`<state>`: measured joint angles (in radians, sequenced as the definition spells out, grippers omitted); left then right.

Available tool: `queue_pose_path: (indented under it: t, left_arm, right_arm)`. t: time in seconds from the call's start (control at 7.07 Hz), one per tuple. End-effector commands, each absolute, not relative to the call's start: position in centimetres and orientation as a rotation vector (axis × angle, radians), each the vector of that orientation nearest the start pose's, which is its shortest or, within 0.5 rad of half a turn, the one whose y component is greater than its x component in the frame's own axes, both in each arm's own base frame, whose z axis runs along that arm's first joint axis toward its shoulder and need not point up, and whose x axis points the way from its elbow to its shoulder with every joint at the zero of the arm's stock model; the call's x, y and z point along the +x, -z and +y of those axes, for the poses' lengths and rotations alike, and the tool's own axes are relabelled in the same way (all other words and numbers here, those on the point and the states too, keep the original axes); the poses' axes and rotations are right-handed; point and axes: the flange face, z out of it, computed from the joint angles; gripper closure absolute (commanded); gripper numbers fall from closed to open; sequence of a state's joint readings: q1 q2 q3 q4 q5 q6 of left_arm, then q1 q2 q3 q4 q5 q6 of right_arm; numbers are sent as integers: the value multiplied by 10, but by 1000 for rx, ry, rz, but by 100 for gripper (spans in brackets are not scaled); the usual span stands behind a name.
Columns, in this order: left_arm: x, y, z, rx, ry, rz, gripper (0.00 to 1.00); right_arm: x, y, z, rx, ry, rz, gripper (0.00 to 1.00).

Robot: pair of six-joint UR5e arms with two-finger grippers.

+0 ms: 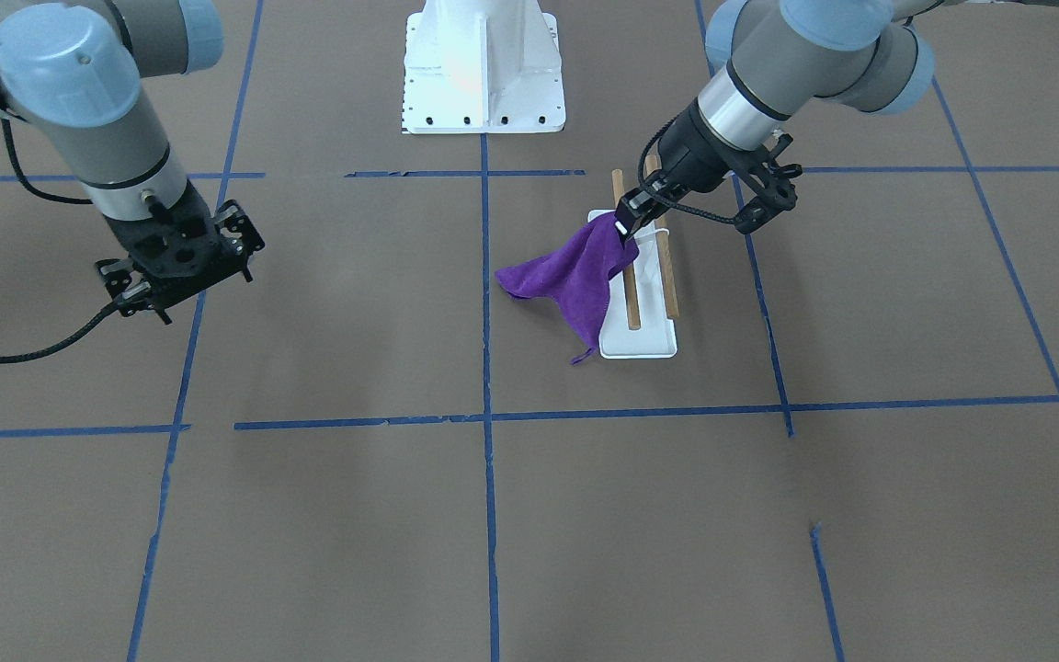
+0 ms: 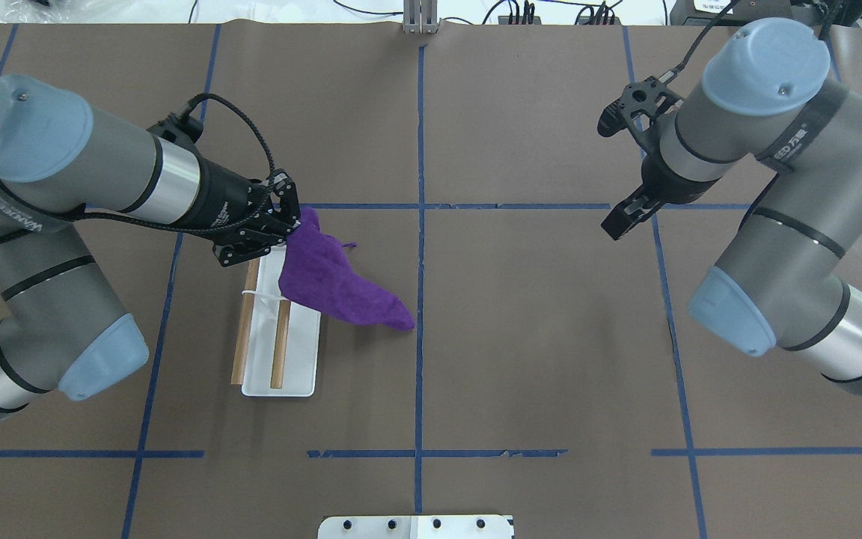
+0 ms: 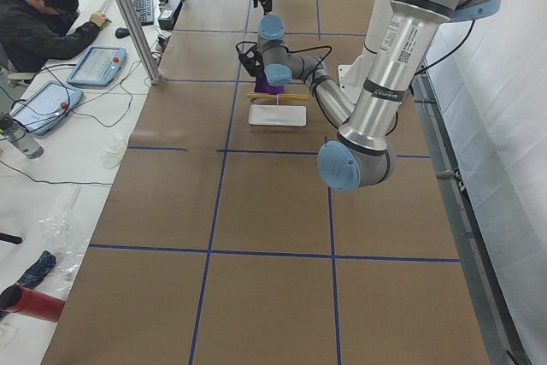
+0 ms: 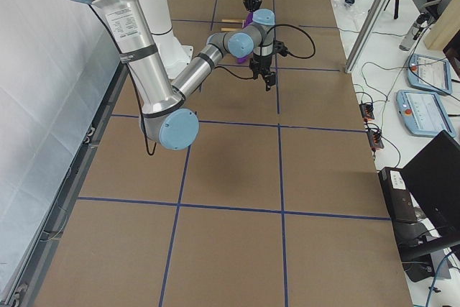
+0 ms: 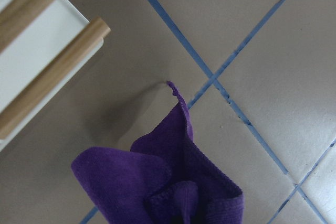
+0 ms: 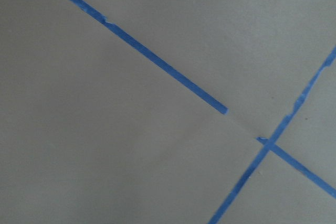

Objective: Hang towel on rack

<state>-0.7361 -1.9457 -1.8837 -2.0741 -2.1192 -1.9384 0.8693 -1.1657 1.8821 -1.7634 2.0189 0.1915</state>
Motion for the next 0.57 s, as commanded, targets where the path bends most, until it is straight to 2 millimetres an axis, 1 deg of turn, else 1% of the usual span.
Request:
queue_pose_path:
  t: [0.0,0.14,0.28,0.42]
  left_arm:
    - [348,-315,-447,-154,597,1151,100]
    - [341,-343,-444,-101,551,1106,100]
    - [330,-363,-445,-69,515,1075,100]
    - [323,-375,-445,-52,496,1057,100]
  right_arm:
    - [-247,-391,-560,242,712,-592,0]
    - [-211,-426,-569,217,725,-603,0]
    - [-173,-448,-571,213,720,-612,0]
    - [-159,-459,-573,210,734,-618,0]
